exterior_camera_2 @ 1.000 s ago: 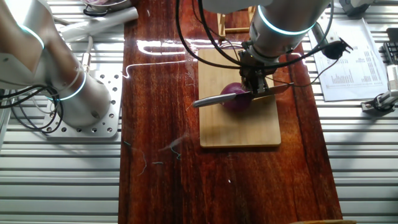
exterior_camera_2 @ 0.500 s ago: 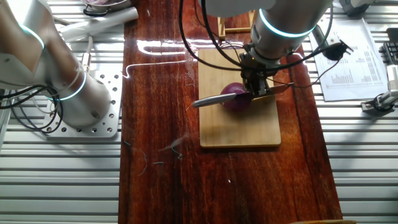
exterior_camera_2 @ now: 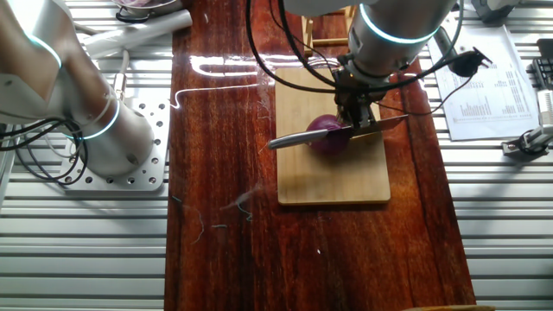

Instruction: Chop the onions

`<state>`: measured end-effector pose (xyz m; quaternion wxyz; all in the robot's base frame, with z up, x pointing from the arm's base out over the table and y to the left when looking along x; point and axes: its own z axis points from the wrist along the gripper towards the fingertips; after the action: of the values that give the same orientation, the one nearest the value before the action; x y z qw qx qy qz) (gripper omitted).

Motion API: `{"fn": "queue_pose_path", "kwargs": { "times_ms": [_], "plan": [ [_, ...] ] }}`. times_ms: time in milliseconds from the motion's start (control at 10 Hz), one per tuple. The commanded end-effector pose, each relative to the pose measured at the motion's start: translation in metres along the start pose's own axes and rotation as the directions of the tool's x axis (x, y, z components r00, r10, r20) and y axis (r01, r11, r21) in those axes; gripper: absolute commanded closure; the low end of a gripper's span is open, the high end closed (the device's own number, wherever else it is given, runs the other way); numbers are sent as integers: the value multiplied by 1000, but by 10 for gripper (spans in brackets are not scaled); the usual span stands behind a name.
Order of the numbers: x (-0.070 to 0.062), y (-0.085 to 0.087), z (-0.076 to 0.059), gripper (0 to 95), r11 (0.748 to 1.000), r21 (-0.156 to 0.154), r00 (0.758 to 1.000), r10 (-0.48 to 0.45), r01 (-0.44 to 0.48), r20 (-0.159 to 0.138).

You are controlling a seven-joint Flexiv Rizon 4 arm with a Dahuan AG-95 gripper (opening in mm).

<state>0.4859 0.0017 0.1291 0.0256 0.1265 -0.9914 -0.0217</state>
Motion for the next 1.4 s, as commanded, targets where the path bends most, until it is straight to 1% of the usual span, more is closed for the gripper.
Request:
{"fn": "queue_pose_path", "kwargs": {
  "times_ms": [100,300,400,500,700,1000,1400],
  "plan": [
    [-2,-5,2,950,998,46,998,50,-49,-24],
    [2,-17,6,950,998,43,999,43,-43,-21],
    [4,-20,6,950,998,40,999,43,-42,-18],
    [4,-20,6,950,998,41,999,44,-44,-16],
    [4,-20,6,950,999,31,999,45,-44,-12],
    [11,-17,8,950,999,18,999,47,-47,0],
    [11,-16,10,950,999,17,999,43,-44,5]
  ]
}}
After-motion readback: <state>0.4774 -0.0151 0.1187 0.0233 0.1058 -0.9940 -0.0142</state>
